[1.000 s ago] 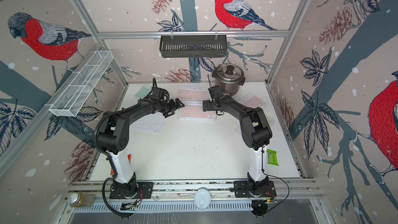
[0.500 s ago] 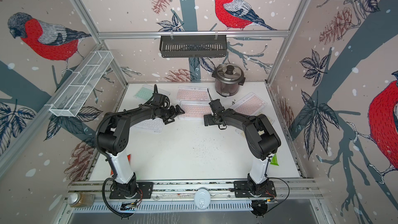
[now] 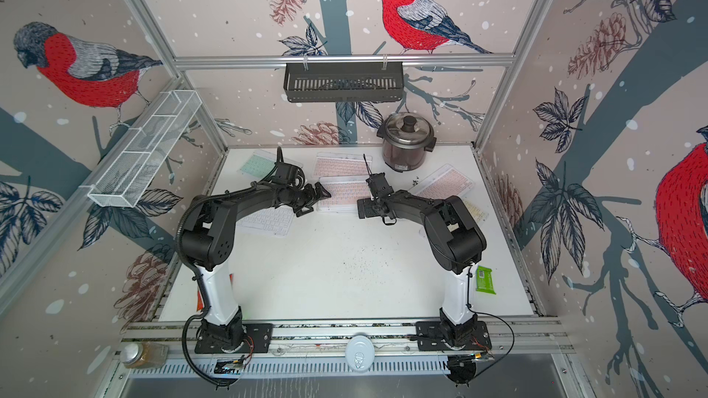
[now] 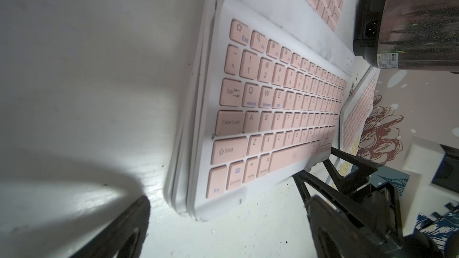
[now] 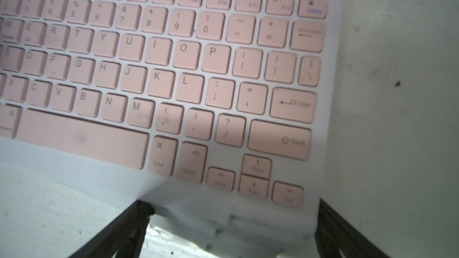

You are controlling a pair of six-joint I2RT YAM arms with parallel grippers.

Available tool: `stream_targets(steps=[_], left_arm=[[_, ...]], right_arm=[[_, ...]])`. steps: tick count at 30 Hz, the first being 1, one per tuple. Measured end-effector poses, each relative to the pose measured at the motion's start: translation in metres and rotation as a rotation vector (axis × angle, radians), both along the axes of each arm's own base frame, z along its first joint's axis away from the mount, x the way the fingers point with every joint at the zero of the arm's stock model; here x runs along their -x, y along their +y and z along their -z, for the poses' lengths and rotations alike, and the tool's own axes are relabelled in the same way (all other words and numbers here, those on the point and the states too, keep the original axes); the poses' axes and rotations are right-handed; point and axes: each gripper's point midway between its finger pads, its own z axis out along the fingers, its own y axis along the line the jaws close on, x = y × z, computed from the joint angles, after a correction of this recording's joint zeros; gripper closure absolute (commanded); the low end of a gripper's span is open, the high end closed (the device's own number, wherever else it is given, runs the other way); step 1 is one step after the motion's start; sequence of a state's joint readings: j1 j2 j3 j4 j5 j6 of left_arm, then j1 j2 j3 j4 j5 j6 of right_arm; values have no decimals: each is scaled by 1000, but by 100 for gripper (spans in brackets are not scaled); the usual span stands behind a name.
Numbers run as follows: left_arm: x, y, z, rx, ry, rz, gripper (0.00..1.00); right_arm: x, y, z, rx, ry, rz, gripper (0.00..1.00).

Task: Stack the numeric keypads
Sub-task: Adjust the numeric keypad.

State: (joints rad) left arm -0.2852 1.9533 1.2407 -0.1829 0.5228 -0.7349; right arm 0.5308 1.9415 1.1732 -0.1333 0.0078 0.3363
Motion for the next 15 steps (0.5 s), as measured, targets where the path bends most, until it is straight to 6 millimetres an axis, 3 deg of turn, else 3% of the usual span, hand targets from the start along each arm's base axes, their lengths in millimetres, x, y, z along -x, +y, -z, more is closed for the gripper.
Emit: stream_targets(steps=[4, 8, 12, 15], left_arm=[[0, 1, 0, -1, 0, -2, 1], [-3, 5, -5, -1, -8, -12, 1], [-8, 6, -13, 1, -18, -17, 2], [-14, 4, -15, 2, -22, -16, 1]], right_arm=[[9, 0, -5, -16, 9, -14, 0], [15, -4, -29, -66, -12, -19, 0], [6, -26, -46, -132, -26, 34, 0], [-7, -38, -42, -174, 1, 79, 0]])
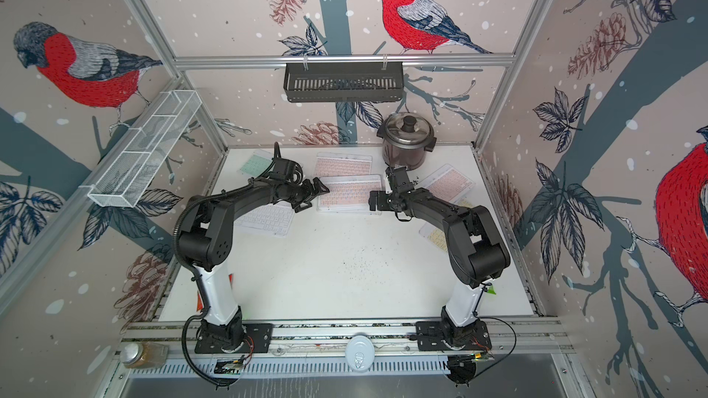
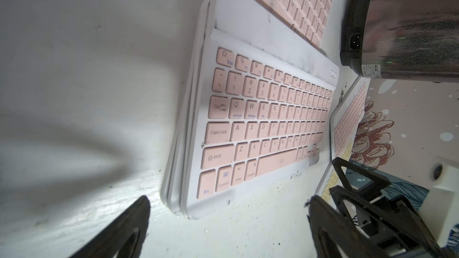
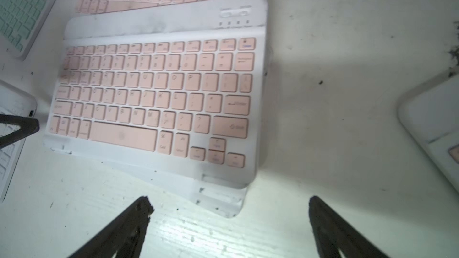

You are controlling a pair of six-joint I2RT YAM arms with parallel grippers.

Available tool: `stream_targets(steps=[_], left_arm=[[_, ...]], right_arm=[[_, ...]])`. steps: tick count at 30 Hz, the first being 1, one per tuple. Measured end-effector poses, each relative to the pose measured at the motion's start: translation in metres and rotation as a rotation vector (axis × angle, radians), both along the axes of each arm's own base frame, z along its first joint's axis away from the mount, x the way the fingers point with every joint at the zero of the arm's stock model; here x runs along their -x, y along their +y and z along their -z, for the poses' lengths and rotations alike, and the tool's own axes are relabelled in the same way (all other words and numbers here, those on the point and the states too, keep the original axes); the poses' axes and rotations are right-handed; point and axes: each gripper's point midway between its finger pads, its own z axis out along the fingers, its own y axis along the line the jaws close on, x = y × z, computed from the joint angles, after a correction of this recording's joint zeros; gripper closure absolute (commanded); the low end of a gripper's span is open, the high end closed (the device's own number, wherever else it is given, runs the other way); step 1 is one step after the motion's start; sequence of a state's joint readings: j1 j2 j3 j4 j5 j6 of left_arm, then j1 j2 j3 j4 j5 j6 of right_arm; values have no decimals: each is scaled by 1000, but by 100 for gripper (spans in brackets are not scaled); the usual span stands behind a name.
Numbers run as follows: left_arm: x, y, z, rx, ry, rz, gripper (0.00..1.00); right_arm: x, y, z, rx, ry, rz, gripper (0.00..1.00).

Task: Stack the numeric keypads
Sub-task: Adjust the numeric keypad.

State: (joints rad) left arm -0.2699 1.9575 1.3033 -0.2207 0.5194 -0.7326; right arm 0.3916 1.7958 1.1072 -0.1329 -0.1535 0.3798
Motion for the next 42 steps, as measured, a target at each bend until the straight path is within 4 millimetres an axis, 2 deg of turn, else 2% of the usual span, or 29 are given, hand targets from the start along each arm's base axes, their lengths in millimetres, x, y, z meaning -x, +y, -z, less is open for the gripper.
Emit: stream_targets(steps=[5, 9, 13, 24, 33, 39, 42], left_arm=[[-18, -2, 3, -17, -1, -9, 1], [-33, -2, 9, -38, -1, -16, 1], [-41, -1, 20, -56, 3, -14, 2], [-45, -9, 20, -36, -10, 4, 2], [-45, -10, 20, -31, -15, 8, 1], [-41, -11, 19, -37, -10, 15, 2], [-41, -11, 19, -40, -5, 16, 2]], right_arm=[[-27, 15, 7, -50, 19, 10, 0], [-37, 24, 20, -64, 48, 23, 0], [-35, 37, 25, -59, 60, 5, 0], [-26, 60, 21, 63, 43, 18, 0], [-16, 53, 25, 125, 51, 59, 0], [-14, 35, 17, 136, 40, 94, 0], [-17, 24, 22, 138, 51, 116, 0]])
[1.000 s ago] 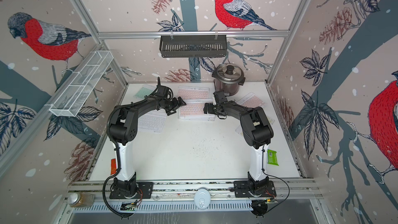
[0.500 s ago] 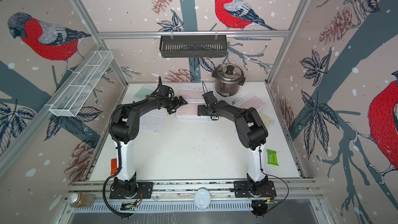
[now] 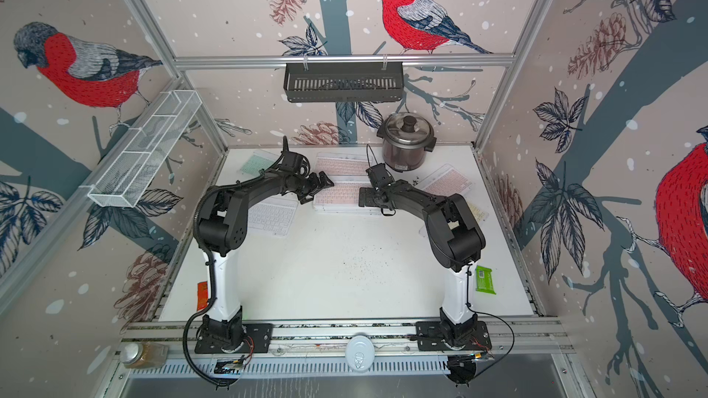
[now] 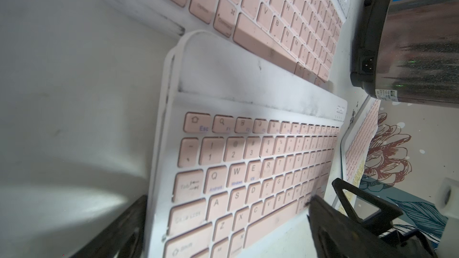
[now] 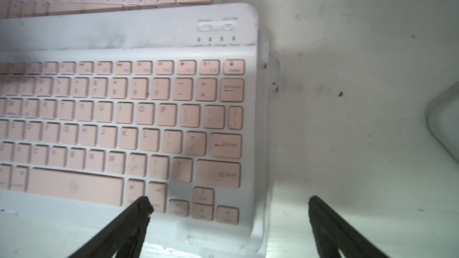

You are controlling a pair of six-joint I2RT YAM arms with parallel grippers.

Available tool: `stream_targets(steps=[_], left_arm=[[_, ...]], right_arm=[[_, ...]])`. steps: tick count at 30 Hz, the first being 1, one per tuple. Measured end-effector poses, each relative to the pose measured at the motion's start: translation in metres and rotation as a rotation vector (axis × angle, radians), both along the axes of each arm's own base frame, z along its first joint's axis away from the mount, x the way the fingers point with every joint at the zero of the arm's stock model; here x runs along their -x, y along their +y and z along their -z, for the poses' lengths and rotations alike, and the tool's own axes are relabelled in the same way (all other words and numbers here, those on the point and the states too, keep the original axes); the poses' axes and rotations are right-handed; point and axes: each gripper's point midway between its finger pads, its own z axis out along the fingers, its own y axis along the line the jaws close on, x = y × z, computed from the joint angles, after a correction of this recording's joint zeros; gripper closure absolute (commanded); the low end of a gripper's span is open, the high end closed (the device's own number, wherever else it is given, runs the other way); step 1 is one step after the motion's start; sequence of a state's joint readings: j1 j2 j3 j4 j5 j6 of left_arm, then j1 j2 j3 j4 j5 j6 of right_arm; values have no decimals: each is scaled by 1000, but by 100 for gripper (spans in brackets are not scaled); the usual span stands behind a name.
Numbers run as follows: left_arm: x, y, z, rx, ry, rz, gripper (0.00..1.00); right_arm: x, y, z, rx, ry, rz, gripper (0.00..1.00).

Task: Stack the numeric keypads
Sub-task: Adjust the numeric keypad.

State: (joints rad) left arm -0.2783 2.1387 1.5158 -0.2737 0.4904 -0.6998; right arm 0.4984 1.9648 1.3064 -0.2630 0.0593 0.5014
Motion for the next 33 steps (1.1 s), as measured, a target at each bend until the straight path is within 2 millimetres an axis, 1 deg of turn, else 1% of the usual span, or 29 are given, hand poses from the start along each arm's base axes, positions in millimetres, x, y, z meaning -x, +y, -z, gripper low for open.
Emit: stream_targets(steps=[2, 3, 7, 13, 17, 22, 25, 28, 31, 33], left_arm=[[-1, 0, 0, -1, 1, 0, 1], [-1, 0, 0, -1, 2, 0, 1], [-2, 0, 1, -1, 3, 0, 2], [-8, -2, 0, -3, 8, 5, 2], [-14, 1, 0, -47, 16, 3, 2], [-19, 16, 3, -115, 38, -7, 1], [-24, 19, 4, -128, 42, -6, 1], [-25, 13, 5, -125, 36, 6, 1], [-23, -5, 5, -102, 24, 42, 2], [-21, -10, 6, -101, 19, 53, 1]], right_arm=[[0, -3, 8, -6, 16, 3, 0], [1, -1, 10, -20, 22, -4, 0], [0, 8, 13, -92, 28, -19, 0], [-10, 16, 10, -157, 2, -35, 0], [-12, 12, 7, -203, 4, -37, 0], [-24, -4, 6, -229, -4, -7, 0], [-32, -1, 6, -245, -20, -11, 0], [-39, 7, 5, -267, -37, -31, 0], [-39, 13, 4, -281, -46, -44, 0], [-37, 16, 5, -281, -48, -50, 0]])
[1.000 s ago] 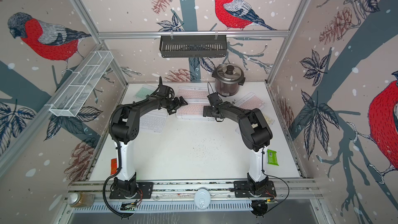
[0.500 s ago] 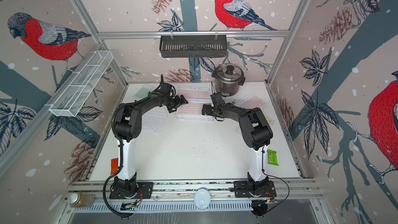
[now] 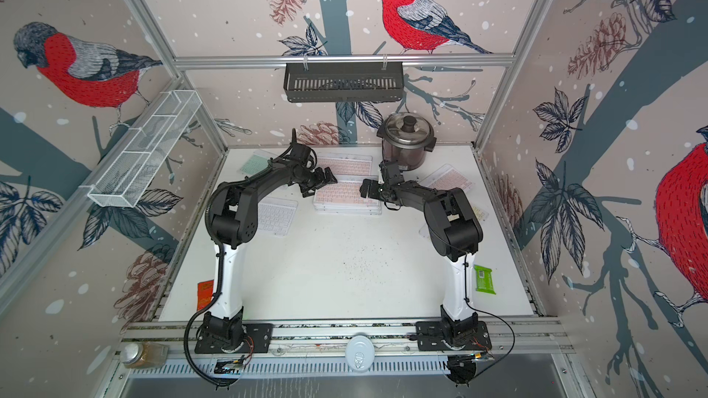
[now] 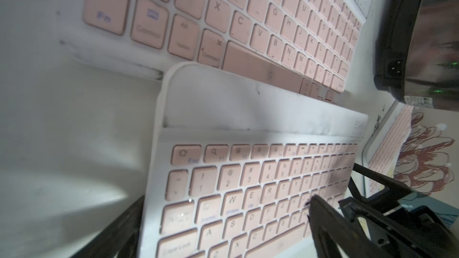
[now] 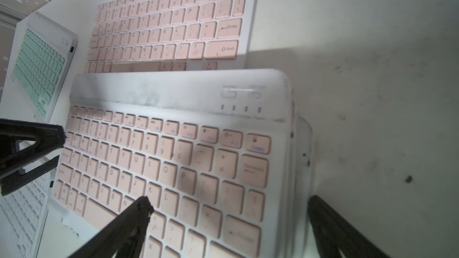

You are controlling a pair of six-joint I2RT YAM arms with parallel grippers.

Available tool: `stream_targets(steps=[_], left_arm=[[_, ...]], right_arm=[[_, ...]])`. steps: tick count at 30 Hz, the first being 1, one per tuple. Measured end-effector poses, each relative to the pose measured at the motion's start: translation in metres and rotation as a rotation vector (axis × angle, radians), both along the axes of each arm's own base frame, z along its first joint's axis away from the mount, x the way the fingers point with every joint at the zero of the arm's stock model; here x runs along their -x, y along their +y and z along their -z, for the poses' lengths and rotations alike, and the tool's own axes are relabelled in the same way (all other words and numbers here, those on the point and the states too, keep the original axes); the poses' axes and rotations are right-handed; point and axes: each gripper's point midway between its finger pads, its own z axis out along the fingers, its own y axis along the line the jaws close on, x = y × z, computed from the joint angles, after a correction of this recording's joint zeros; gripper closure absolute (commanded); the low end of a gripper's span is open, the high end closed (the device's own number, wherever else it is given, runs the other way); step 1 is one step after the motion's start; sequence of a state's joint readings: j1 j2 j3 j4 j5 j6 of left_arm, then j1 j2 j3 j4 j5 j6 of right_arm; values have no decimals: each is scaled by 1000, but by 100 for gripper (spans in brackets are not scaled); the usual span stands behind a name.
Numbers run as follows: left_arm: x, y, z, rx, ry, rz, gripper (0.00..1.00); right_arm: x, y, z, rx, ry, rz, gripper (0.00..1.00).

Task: Stack the numeric keypads
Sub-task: Adjust the numeric keypad.

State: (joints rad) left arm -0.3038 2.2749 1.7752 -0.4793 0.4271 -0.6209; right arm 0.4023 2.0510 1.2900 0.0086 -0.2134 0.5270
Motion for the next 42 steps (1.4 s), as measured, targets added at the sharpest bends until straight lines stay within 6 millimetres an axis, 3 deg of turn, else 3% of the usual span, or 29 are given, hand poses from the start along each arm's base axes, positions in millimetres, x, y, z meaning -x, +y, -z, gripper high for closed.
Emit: stream_targets(steps=[17, 32, 38, 42], left_arm=[[11, -21, 0, 51, -57, 33, 2], [27, -58, -4, 90, -40, 83, 1], [36, -52, -5, 75, 13, 83, 1], [35, -20, -10, 2, 41, 42, 1]], right_arm=[[19, -19, -2, -47, 19, 21, 0], [19, -63, 0, -43, 17, 84, 0], [28, -73, -3, -18, 42, 101, 0], [39, -82, -15, 11, 54, 123, 0]])
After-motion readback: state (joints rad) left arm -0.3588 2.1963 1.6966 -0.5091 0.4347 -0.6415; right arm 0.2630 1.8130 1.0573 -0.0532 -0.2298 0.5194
